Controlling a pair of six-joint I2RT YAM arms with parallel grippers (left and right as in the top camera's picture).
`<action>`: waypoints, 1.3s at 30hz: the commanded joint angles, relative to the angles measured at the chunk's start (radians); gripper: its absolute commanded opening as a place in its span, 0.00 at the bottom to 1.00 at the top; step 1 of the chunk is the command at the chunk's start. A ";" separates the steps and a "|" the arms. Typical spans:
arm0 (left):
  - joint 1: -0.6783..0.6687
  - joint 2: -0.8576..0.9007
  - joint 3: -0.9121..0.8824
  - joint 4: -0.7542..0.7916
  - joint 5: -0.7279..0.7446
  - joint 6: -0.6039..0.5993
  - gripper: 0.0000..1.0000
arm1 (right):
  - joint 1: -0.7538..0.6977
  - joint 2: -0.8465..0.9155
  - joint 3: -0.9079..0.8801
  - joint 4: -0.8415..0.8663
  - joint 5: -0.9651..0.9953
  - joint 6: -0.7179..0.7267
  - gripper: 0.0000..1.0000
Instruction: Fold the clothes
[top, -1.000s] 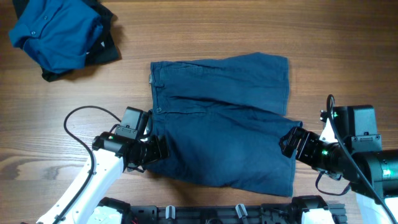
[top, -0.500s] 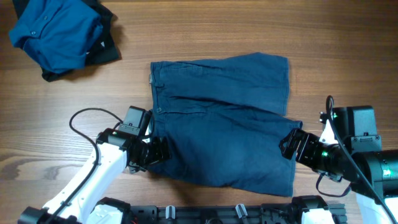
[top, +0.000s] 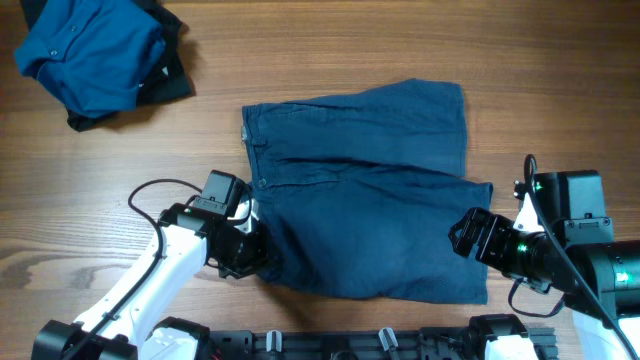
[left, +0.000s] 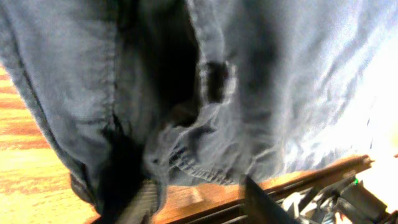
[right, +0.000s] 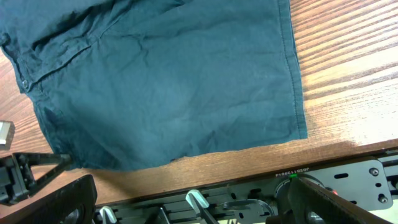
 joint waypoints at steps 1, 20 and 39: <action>-0.005 0.006 0.012 0.016 0.048 0.011 0.13 | 0.000 -0.011 -0.003 -0.005 -0.016 -0.011 1.00; 0.271 0.006 0.012 0.050 0.040 0.074 0.21 | 0.000 -0.011 -0.003 -0.030 0.106 0.122 1.00; 0.162 0.006 0.012 -0.067 0.000 0.143 0.66 | 0.000 -0.011 -0.003 -0.001 0.109 0.079 1.00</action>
